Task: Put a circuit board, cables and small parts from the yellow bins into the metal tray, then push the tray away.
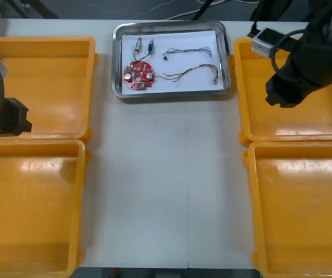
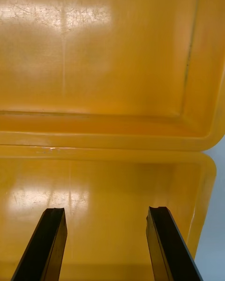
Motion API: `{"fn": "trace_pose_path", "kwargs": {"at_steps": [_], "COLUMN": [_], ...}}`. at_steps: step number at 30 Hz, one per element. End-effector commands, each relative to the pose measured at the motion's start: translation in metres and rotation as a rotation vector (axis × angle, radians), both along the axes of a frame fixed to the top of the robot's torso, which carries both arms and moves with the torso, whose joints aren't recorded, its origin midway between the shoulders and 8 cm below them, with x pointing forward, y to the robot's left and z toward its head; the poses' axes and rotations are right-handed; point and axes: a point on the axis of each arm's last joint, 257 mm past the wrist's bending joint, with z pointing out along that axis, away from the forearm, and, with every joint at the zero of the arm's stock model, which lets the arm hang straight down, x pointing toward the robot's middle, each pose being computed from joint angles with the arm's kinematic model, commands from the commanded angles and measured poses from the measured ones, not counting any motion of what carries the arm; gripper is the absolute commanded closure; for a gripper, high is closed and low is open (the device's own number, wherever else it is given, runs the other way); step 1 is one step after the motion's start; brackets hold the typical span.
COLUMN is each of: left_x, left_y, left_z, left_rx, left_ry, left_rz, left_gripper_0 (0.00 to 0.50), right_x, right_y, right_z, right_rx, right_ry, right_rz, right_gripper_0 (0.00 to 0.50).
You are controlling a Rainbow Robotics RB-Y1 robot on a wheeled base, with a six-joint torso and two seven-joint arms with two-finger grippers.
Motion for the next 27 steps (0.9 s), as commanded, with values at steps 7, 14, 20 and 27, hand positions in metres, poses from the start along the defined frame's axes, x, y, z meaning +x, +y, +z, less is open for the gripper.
{"fn": "trace_pose_path", "kwargs": {"at_steps": [7, 14, 20, 27], "left_x": [-0.002, -0.002, -0.002, -0.002], "left_y": [0.022, 0.022, 0.022, 0.022], "left_z": [0.013, 0.013, 0.013, 0.013], "left_rx": [0.081, 0.081, 0.081, 0.081], "left_ry": [-0.019, -0.019, -0.019, -0.019], "left_rz": [-0.029, -0.029, -0.029, -0.029], "left_gripper_0": [0.000, 0.000, 0.000, 0.000], "right_x": [-0.019, -0.034, -0.053, -0.080], "right_y": [-0.085, -0.121, -0.146, -0.161], "right_z": [0.008, -0.003, -0.014, -0.035], "right_rx": [0.193, 0.265, 0.301, 0.314], "right_ry": [-0.039, -0.035, -0.031, -0.001], "right_rz": [-0.386, -0.564, -0.646, -0.693], "right_gripper_0": [0.000, 0.000, 0.000, 0.000]}}
